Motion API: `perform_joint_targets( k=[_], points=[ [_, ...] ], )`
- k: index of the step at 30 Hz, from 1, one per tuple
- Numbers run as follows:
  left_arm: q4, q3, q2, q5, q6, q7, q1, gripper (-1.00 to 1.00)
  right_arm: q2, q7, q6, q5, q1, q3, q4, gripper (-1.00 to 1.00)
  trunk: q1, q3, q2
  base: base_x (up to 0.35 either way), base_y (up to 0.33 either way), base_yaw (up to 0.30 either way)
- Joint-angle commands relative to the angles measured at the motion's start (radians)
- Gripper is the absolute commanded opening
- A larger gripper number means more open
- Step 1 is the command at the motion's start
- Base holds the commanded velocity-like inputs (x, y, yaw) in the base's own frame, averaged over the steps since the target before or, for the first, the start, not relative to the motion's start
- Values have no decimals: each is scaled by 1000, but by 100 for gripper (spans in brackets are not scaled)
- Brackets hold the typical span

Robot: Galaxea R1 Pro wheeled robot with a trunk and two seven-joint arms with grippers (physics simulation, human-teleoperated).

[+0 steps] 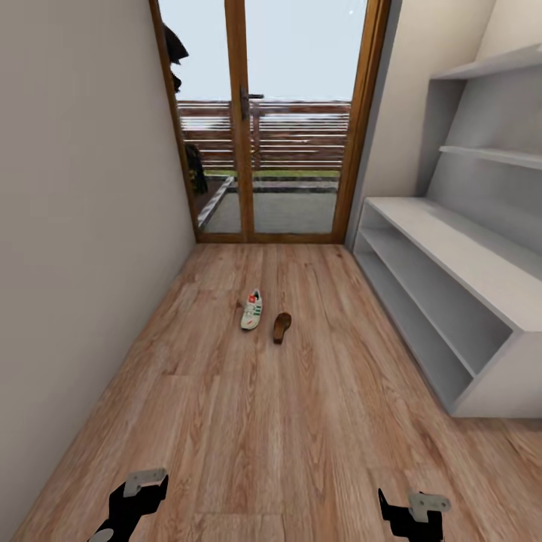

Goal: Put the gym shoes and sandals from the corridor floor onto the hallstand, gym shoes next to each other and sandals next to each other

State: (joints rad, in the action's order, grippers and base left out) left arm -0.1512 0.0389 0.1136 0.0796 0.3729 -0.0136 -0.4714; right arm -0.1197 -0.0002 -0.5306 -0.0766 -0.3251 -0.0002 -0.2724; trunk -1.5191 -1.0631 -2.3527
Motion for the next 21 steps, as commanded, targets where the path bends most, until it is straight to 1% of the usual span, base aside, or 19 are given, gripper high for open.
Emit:
perform_joint_targets(
  k=[1, 21],
  points=[
    [1, 1, 0, 6, 3, -2, -1, 100, 0, 2, -3, -8, 0, 2, 1, 100, 0, -1, 0, 338, 0, 0],
    [1, 1, 0, 6, 3, -2, 0, 100, -1, 2, -3, -8, 0, 2, 1, 100, 0, -1, 0, 338, 0, 0]
  ],
)
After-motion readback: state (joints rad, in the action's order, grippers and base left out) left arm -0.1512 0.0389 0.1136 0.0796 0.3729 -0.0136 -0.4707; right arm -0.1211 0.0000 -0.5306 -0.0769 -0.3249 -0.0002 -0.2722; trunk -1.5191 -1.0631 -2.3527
